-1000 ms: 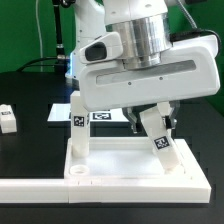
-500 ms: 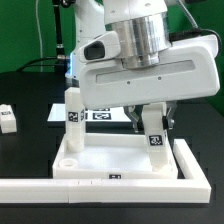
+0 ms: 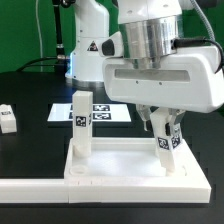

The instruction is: Assemble desk

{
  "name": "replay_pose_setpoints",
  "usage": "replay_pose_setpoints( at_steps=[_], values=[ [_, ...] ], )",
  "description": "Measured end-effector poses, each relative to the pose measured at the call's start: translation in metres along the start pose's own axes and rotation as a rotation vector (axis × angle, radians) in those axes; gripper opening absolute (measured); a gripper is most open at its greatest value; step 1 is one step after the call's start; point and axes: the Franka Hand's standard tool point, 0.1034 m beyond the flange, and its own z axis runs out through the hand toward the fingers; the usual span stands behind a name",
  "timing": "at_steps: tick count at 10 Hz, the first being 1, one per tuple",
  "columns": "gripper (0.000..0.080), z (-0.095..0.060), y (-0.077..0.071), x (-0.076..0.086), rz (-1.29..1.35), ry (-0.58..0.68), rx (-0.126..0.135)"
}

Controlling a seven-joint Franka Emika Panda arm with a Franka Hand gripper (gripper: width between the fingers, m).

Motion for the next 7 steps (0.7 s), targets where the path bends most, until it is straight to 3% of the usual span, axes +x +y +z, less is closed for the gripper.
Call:
replay_pose_setpoints(
  at_steps=[5,7],
  values=[
    [0.0295,0.000,-0.006,-0.022,0.545,0.033,-0.059],
    [0.0295,0.002,-0.007,-0.027,0.691,0.038,-0.051]
  ],
)
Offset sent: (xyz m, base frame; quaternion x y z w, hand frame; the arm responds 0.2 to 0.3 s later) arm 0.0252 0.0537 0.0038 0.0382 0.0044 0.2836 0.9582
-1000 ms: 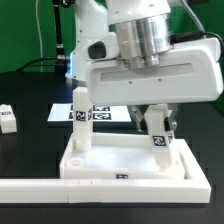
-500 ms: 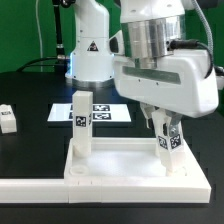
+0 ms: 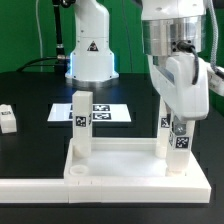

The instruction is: Assemble desk

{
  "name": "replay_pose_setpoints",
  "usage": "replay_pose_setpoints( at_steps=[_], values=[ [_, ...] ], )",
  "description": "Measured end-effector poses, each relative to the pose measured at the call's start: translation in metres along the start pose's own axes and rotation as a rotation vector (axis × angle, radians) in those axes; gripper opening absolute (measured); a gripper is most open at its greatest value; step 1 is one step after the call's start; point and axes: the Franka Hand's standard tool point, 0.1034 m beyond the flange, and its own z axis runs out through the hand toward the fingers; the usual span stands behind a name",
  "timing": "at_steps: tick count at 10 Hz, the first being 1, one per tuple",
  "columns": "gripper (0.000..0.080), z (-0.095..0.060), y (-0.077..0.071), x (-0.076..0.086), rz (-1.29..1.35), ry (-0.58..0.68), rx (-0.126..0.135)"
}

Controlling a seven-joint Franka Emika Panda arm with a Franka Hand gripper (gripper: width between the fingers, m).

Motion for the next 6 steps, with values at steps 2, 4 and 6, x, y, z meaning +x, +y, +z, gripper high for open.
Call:
replay_pose_setpoints(
  at_steps=[2,4,6],
  values=[
    [0.0295,0.0000,0.0014,0.0025,0.059,-0.006,0.010],
    [0.0295,0.0004,0.0017,0.0011,0.080,-0.010,0.010],
    [0.0552,0.0004,0.0020,0.0016,0.031,-0.010,0.007]
  ],
)
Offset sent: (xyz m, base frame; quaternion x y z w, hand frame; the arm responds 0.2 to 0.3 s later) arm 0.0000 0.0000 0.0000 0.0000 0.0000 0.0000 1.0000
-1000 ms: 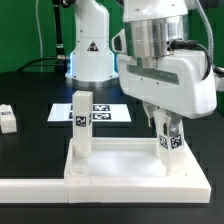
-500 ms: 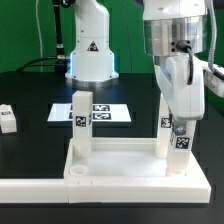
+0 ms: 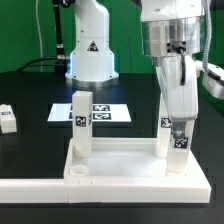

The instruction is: Assemble desk

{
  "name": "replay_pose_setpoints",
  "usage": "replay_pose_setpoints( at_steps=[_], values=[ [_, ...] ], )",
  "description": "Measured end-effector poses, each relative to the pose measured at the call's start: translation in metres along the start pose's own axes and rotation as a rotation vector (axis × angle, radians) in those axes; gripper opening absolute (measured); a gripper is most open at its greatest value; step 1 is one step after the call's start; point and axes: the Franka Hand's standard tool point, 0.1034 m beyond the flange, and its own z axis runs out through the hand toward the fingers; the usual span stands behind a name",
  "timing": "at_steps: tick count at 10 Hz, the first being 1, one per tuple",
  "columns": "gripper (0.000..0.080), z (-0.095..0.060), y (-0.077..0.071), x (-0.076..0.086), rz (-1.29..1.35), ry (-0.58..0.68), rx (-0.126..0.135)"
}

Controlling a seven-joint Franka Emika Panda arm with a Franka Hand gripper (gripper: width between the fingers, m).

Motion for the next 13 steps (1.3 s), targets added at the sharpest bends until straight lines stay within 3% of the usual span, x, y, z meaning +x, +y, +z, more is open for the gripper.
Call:
replay_pose_setpoints(
  at_steps=[1,2,4,7,8,10,13],
  values=[
    [0.0622,-0.002,0.000,0.001,-0.106,-0.002,-0.015],
    [0.0622,-0.003,-0.001,-0.003,-0.219,0.009,-0.037],
    [0.0645,-0.001,-0.002,-0.014,-0.377,0.006,-0.035],
    [0.0649,-0.002,-0.002,-0.011,-0.626,0.009,-0.044],
    [0.0649,-0.006,-0.002,-0.011,-0.825,0.034,-0.085],
    [0.0649,-0.009,-0.007,-0.016,-1.170,0.052,-0.073],
    [0.0619,-0.008,-0.006,-0.017,-1.183,0.054,-0.068]
  ],
)
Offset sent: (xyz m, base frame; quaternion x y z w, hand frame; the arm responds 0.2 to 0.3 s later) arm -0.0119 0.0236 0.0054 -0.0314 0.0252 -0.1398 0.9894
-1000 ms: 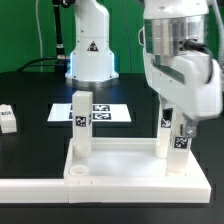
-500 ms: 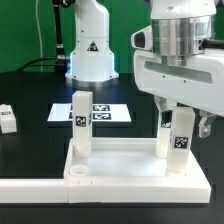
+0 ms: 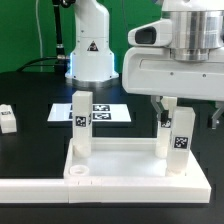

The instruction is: Assemble desk

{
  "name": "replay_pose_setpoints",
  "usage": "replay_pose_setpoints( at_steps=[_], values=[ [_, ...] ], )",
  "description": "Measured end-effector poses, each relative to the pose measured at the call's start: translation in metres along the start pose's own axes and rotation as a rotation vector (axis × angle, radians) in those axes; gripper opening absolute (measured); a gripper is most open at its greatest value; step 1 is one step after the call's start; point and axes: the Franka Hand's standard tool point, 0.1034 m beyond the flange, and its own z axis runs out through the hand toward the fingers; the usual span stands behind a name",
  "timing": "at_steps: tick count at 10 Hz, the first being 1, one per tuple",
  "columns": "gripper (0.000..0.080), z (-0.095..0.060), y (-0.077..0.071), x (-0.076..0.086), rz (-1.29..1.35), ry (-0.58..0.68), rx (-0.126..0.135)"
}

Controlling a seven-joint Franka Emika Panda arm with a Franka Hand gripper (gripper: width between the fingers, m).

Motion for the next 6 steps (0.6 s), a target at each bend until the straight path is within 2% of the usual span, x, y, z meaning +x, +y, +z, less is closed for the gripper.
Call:
replay_pose_setpoints(
  at_steps=[2,4,6],
  values=[
    [0.0300,0.0005,0.0008,-0.0001,0.072,-0.002,-0.002],
    [0.0300,0.0008,0.0044,0.0011,0.201,-0.003,-0.007],
    [0.0299,0.0017,0.0079,0.0039,0.472,0.001,-0.003]
  ],
)
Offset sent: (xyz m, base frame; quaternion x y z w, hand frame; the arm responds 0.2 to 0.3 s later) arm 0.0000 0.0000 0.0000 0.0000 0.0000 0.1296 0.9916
